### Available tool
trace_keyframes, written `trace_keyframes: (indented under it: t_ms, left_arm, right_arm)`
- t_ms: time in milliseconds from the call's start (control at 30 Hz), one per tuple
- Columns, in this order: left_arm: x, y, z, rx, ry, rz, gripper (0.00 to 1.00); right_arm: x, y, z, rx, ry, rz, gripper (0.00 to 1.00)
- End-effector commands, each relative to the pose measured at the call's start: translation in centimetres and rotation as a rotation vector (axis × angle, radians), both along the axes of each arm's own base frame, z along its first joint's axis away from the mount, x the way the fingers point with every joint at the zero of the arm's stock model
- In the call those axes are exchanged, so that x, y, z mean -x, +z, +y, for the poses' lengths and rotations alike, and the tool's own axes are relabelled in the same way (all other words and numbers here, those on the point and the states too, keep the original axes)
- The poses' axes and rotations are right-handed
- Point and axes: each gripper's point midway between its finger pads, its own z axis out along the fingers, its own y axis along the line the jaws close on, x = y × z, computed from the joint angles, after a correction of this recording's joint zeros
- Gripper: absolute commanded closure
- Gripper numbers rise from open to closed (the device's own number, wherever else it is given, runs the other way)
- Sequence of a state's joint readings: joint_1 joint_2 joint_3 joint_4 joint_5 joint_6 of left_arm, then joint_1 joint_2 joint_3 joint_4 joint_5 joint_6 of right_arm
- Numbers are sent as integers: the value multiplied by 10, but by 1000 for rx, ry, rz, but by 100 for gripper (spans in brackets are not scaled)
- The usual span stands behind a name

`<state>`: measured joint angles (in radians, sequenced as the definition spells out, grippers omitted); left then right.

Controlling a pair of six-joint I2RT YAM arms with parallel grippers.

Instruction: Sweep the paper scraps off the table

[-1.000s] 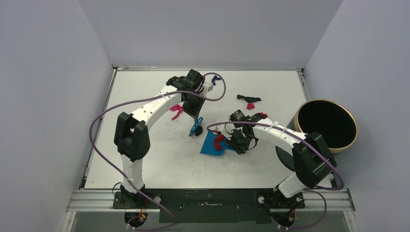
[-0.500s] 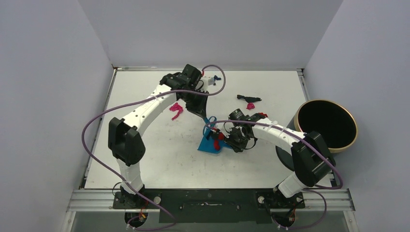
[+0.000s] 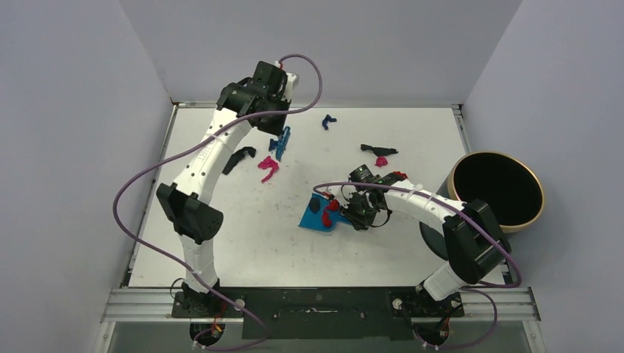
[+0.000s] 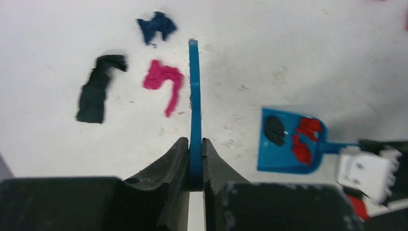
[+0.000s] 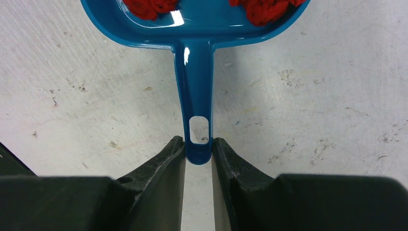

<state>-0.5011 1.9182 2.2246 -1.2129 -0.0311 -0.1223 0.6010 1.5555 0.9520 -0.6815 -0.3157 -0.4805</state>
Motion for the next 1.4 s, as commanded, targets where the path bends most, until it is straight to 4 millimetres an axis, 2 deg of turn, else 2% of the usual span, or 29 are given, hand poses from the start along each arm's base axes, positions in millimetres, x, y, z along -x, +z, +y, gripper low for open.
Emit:
trace_keyframes:
  t_ms: [0,133,233,367,467,500,633,800,967,1033,1100,1167,1367]
  left_arm:
    - [-45,-34,55,-302,142,-28,100]
    - [-70,-68,61,-391,159,-2,100]
    - [-82,-92,62,-438,160,22,100]
    - [-78,-123,52,-430,115,99,100]
    - [-68,-132,39,-378,90,145,100]
    - [-63,-133,29,-335,68,165,100]
    - [-31,-131,-10,-211,-27,228,100]
    - [17,-127,-39,-198,-101,291,100]
    - [74,-97,-86,-21,-167,270,100]
    - [87,-84,-97,61,-187,260,100]
    - [101,-74,-103,129,-213,279,100]
    - [109,-68,-99,149,-208,277,100]
    - [104,-51,-80,154,-150,189,100]
  right_arm:
    - [-14,11,13,-59,-9,-33,94]
    - [-15,11,12,-48,-7,-32,94]
    - [-15,11,11,-42,-10,-27,94]
    - [-15,9,9,-35,-15,-23,94]
    - [-15,6,9,-32,-15,-16,94]
    - [-14,5,10,-33,-14,-11,94]
    - [-15,0,10,-29,-14,0,94]
    - [-16,-3,10,-19,-16,3,94]
    - [-16,-9,8,-13,-19,1,94]
    - [-15,-11,8,-16,-21,2,94]
    - [-13,-12,8,-22,-21,8,94]
    - [-12,-13,8,-23,-18,7,93]
    - [-11,-12,6,-28,-12,-6,93]
